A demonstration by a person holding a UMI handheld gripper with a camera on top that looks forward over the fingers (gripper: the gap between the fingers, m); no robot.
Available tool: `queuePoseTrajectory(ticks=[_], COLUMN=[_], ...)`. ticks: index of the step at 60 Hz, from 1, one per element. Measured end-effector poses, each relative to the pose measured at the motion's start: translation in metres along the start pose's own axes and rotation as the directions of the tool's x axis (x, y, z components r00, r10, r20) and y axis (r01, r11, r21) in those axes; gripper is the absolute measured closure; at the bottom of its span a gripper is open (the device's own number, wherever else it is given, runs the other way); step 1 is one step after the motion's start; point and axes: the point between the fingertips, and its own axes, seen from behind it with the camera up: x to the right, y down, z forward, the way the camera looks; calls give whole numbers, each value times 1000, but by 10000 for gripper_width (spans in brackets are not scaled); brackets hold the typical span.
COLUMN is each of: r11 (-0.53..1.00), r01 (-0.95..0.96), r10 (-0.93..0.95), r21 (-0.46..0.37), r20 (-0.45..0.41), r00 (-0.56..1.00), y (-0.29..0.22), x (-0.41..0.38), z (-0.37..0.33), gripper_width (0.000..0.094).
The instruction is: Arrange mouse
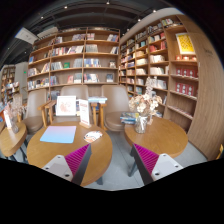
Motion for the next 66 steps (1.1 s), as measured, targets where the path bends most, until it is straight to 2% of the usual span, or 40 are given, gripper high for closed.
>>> queuePoseTrajectory(ticks=[5, 19, 41, 66], r11=[1000, 997, 978, 962], r01=[4, 31, 73, 46], r10=[-4, -27, -42, -8], r21=[-24, -71, -194, -271], r20=[21, 68, 160, 142], r00=[1000, 997, 986, 990], y=[-4, 10, 68, 100], x=[-1, -42, -107, -132], z=[-14, 29, 111, 221], gripper_width=[82, 83, 85, 88])
